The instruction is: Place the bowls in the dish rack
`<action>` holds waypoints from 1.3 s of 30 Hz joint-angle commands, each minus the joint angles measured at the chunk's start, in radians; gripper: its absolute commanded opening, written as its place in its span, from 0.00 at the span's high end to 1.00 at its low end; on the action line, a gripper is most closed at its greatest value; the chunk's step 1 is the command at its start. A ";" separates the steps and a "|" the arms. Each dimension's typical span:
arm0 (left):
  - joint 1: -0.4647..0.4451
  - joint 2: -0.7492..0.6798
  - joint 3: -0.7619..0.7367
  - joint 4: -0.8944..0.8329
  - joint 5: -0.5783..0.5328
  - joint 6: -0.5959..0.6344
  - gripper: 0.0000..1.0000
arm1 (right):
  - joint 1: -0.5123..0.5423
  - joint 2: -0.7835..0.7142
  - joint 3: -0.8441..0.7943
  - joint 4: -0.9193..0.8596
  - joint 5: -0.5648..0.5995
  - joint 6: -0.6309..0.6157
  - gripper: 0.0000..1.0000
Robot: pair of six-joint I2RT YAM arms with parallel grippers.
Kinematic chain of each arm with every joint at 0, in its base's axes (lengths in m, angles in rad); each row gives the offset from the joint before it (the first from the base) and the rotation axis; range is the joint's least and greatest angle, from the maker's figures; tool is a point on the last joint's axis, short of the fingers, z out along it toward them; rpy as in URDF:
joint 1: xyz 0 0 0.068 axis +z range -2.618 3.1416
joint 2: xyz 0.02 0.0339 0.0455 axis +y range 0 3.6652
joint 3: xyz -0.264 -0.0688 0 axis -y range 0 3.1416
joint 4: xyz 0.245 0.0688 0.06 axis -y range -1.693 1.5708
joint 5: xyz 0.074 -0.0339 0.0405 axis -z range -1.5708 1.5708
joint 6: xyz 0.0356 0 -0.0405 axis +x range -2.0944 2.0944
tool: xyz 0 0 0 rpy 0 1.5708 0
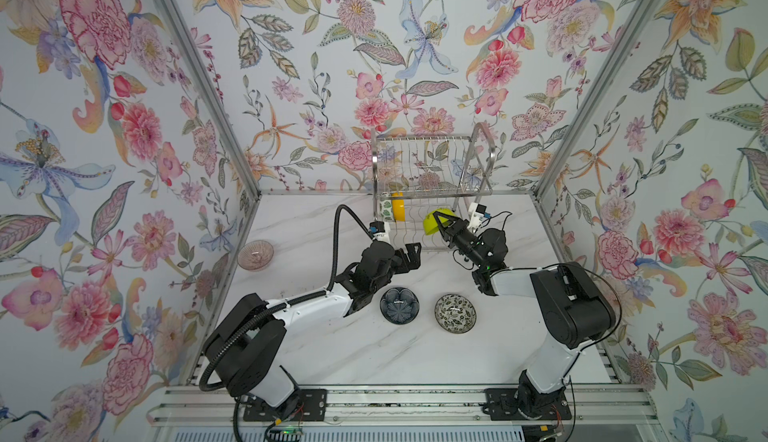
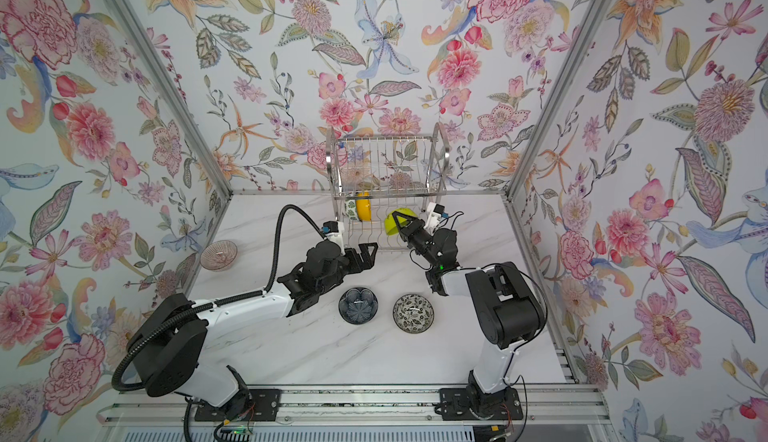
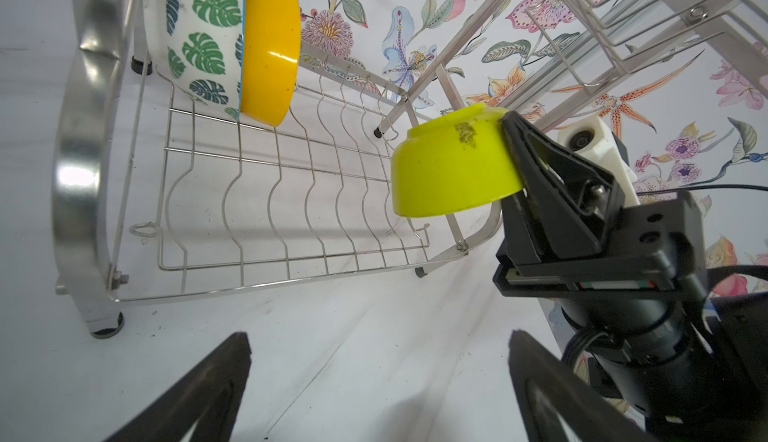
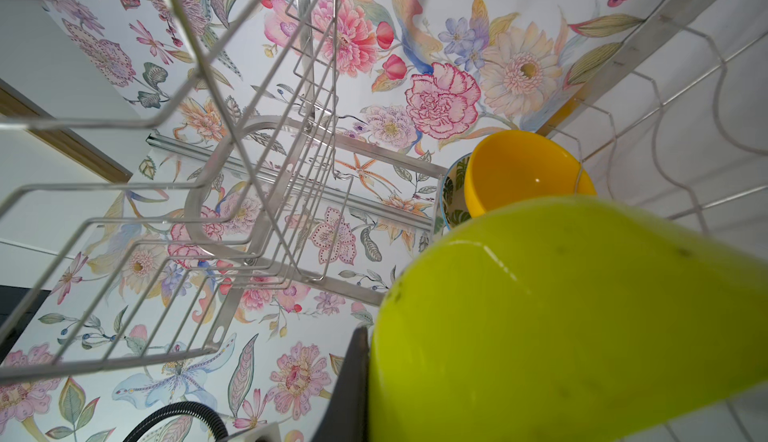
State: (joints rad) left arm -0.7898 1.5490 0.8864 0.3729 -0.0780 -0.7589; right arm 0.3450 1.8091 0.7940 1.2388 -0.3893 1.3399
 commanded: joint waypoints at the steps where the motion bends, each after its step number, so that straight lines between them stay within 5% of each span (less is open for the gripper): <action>1: 0.009 -0.006 0.014 -0.025 0.001 -0.013 0.01 | -0.004 0.026 0.050 0.074 -0.012 -0.002 1.00; 11: 0.009 -0.018 -0.013 -0.026 -0.003 -0.019 0.01 | 0.005 0.121 0.113 0.050 0.105 0.115 1.00; 39: 0.046 -0.075 -0.073 -0.021 0.003 -0.010 0.01 | 0.071 0.312 0.366 -0.020 0.283 0.167 1.00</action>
State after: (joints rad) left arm -0.7578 1.5013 0.8352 0.3592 -0.0814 -0.7689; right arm 0.4095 2.1048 1.0981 1.1961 -0.1432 1.5047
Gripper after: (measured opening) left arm 0.989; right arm 0.086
